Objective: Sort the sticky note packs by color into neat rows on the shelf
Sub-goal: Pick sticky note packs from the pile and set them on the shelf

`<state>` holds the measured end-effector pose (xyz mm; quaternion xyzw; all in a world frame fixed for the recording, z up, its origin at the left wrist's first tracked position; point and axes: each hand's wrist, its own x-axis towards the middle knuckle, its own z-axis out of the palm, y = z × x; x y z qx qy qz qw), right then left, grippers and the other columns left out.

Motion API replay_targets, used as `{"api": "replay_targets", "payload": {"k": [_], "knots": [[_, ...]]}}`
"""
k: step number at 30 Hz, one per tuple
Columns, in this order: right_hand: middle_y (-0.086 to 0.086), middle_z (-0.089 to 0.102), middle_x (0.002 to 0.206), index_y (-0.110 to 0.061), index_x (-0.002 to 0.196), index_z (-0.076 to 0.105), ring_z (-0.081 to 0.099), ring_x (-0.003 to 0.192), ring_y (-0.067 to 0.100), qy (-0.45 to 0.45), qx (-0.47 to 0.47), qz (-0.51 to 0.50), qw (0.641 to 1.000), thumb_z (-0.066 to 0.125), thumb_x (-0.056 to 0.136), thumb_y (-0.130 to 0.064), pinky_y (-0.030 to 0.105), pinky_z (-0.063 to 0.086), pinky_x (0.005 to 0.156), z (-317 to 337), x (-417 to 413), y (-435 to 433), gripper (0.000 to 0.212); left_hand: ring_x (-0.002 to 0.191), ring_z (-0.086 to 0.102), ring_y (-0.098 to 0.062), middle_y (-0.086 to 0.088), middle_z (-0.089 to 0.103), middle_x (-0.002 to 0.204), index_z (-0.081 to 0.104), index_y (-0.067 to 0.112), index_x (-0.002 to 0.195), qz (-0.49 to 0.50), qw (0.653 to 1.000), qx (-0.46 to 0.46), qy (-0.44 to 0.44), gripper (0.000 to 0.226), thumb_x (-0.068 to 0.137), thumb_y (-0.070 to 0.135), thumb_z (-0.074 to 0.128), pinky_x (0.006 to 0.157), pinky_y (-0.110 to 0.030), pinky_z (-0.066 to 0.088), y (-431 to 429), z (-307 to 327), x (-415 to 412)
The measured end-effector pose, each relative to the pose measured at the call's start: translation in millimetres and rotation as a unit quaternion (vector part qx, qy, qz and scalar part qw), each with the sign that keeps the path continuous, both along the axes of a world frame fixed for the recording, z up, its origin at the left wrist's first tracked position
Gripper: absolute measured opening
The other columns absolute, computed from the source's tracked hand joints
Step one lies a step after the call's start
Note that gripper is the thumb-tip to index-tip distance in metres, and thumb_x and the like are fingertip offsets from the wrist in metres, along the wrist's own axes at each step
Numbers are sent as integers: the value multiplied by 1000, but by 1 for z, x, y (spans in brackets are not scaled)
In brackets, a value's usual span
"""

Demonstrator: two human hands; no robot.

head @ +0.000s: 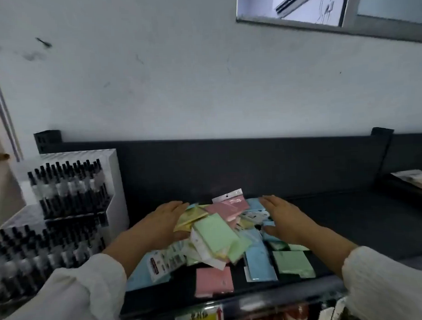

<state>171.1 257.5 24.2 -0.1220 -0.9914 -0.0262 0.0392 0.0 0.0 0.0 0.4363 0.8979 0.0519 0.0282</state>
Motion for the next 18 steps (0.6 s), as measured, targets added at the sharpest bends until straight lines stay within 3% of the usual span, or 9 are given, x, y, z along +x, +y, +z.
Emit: {"api": "replay_targets", "payload": {"k": [5,9,11,14,18], "knots": [[4,11,157,-17,149,12,15,144,21,-13,-7,14,1000,53,91,-34,35,20,116,-19,-37,13,73,130,33,-20,2,29,147,20,28,146,-4,1000,-20,11,70,87,53,46,107,-40,31,22,-27,-37],[3,13,157,-16,149,15,17,143,22,-14,-11,40,999,52,91,-24,34,20,116,-27,-67,26,69,110,52,-19,1,52,126,50,26,118,6,997,-49,59,39,86,46,44,90,-29,42,40,-32,-44],[4,13,157,-16,149,16,17,143,22,-19,-25,60,998,50,91,-19,35,21,116,-34,-82,32,67,109,53,-20,-1,55,122,53,21,112,26,997,-52,52,29,89,36,46,81,-25,39,50,-36,-46],[4,10,158,-16,149,16,20,142,23,-40,-63,94,993,52,90,-20,33,22,116,-42,-102,40,69,103,56,-19,-3,59,117,55,17,109,67,995,-62,44,29,89,37,48,73,-22,36,58,-42,-49],[7,24,153,-15,148,21,29,138,26,-58,-94,161,981,51,90,-24,34,26,114,-56,-126,46,66,98,58,-18,-1,62,110,57,19,102,111,989,-90,42,24,84,33,51,76,-21,38,65,-45,-55]]}}
